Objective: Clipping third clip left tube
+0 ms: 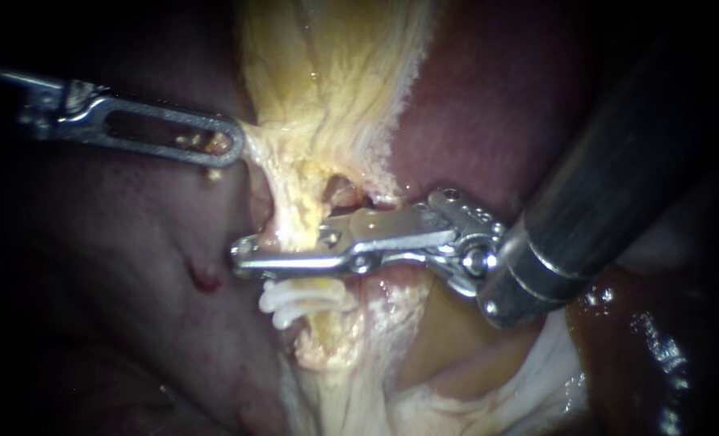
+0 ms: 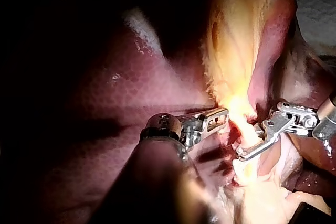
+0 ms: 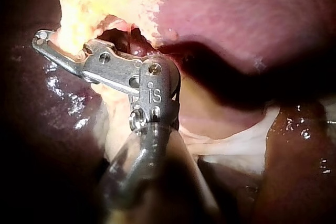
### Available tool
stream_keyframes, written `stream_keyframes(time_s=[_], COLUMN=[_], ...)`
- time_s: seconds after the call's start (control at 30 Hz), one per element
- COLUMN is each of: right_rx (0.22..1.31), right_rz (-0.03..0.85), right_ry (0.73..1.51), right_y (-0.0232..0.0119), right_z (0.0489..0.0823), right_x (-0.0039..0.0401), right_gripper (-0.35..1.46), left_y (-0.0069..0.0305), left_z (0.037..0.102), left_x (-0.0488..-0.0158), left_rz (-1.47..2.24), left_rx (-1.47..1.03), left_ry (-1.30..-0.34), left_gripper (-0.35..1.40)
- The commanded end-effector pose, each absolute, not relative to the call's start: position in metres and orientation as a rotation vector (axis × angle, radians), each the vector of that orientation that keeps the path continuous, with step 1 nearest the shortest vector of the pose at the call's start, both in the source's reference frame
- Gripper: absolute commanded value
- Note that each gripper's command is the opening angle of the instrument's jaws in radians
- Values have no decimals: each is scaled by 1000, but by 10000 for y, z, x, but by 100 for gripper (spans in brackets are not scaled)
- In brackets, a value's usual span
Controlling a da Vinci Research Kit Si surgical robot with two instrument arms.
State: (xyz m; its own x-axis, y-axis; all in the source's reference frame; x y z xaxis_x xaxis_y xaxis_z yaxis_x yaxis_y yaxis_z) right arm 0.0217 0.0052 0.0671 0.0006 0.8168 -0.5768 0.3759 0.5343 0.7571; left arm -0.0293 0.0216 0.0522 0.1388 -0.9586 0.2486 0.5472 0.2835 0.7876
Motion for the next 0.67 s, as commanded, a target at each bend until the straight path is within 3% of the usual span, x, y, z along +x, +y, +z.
stream_keyframes(time_s=[0.03,0.67], right_rx=[1035,1035], right_rz=[475,472], right_ry=[1605,1604], right_y=[53,55], right_z=[668,671], right_x=[219,216], right_gripper=[-35,-35], left_y=[216,216], left_z=[522,523], left_x=[-293,-293], left_rz=[-1188,-1188], left_rx=[600,600], left_ry=[-847,-847], left_gripper=[-35,-35])
